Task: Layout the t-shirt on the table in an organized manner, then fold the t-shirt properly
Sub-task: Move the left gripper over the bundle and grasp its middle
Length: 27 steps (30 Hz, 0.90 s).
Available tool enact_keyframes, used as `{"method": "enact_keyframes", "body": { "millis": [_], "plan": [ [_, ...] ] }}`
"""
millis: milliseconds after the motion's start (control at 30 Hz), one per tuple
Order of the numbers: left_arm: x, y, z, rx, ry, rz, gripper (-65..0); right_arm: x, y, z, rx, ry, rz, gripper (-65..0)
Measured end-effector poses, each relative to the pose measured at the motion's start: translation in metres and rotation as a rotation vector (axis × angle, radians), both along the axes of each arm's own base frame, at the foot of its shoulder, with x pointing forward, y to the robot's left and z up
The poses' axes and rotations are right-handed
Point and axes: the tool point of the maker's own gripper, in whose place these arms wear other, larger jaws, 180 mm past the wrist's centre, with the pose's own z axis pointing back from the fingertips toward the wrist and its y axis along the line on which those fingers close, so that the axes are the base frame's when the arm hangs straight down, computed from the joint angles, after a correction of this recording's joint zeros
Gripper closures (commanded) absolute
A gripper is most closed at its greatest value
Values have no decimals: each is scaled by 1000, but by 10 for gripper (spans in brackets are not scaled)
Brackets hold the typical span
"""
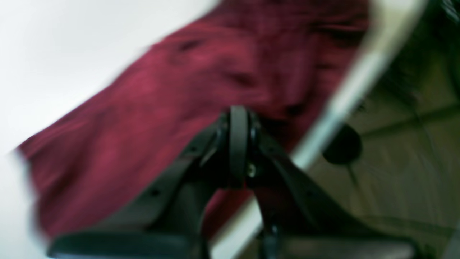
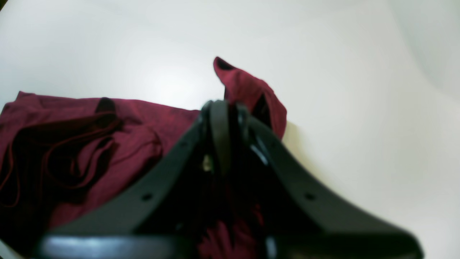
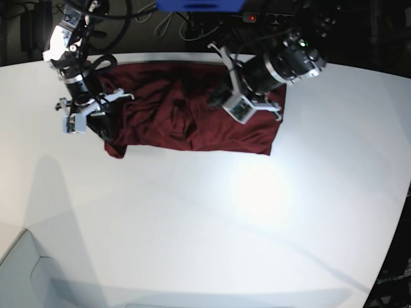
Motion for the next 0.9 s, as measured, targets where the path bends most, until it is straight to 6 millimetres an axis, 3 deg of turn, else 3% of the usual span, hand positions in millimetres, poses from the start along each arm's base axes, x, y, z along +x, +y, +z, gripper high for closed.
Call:
{"method": "enact_keyframes", "body": {
  "millis": [167, 233, 367, 467, 633, 700, 800, 900],
  "plan": [
    [46, 57, 34, -218, -96, 362, -1, 0, 0, 0, 1, -1, 0, 0],
    [55, 61, 34, -235, -93, 406, -1, 0, 0, 0, 1, -1, 0, 0],
    [63, 36, 19, -204, -51, 329, -1, 0, 1, 0, 1, -2, 0, 0],
    [59, 9, -11, -164, 25, 247, -1, 0, 1, 0, 1, 0, 2, 0],
    [16, -42, -52, -45, 139, 18, -1, 1, 0, 1, 1, -5, 0, 0],
    [-4, -51, -69, 57, 178, -95, -1, 1, 1, 0, 0, -1, 1, 0],
    [-16, -59, -68, 93, 164, -184, -1, 1, 0, 1, 0, -4, 0, 0],
    [-13, -56, -55, 75, 128, -183, -1, 2, 1, 1, 1, -5, 2, 0]
  ]
}}
